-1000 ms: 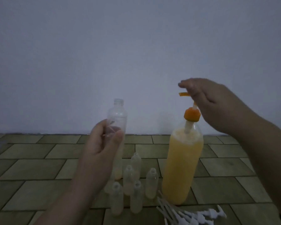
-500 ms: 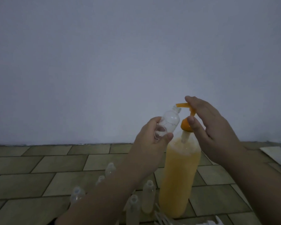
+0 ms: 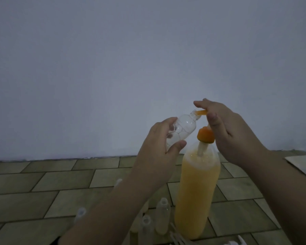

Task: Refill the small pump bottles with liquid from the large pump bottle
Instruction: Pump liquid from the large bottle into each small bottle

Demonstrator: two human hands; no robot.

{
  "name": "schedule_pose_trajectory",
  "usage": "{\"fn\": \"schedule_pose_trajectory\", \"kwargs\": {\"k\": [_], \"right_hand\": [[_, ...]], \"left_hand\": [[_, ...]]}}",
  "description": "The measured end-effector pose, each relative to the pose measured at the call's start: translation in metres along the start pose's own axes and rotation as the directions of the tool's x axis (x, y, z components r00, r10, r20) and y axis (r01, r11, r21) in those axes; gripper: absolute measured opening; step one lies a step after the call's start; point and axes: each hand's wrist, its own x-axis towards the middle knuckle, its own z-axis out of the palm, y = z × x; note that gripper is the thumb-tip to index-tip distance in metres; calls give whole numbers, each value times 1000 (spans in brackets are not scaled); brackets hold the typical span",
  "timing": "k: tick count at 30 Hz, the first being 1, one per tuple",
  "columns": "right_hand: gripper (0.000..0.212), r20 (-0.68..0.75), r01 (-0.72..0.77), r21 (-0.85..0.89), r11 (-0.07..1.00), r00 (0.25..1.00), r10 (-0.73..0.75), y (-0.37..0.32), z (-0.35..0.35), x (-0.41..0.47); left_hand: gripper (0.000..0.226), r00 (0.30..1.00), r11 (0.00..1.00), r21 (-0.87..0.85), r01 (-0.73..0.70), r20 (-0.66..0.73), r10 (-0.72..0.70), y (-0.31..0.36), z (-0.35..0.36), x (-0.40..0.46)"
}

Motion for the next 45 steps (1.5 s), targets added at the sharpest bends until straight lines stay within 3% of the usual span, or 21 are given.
{"fn": "schedule_pose_trajectory", "kwargs": {"k": [4,12,20,23,28,35,42,45], "right_hand": [[75,50,-31,77,997,998,27,2,-6,-2],[77,-9,15,-119,993,1000,-16,-7,-3,-8],[74,-63,9,-96,995,998,-15,-13,2,-10],[64,-89,-13,-63,998,996,8,-15,11,-15],[63,-34,62,-62,996,997,-64,-13,3,-11],[52,-165,-12,-15,1000,986,10,-18,15,-12],[69,-90,64,-80,995,993,-71,-16,7,-5],[80,-101,31,-110,993,994,-42,-14,10,-5]], "left_hand": [[48,1000,1000,-9,1,15,0,1,-3,-1],[48,1000,999,-40,2,18,-1,3,-5,-5],[48,1000,999,-34,13,22,-12,2,-5,-6],[47,999,1000,-11,20,29,-19,-3,-4,-8],[50,1000,1000,11,10,3,-10,0,-9,-9],[53,999,996,78,-37,-9,37,0,-11,-6],[53,999,997,70,-36,2,36,1,-15,-7],[53,998,995,80,-59,-7,59,2,-13,-6]]}}
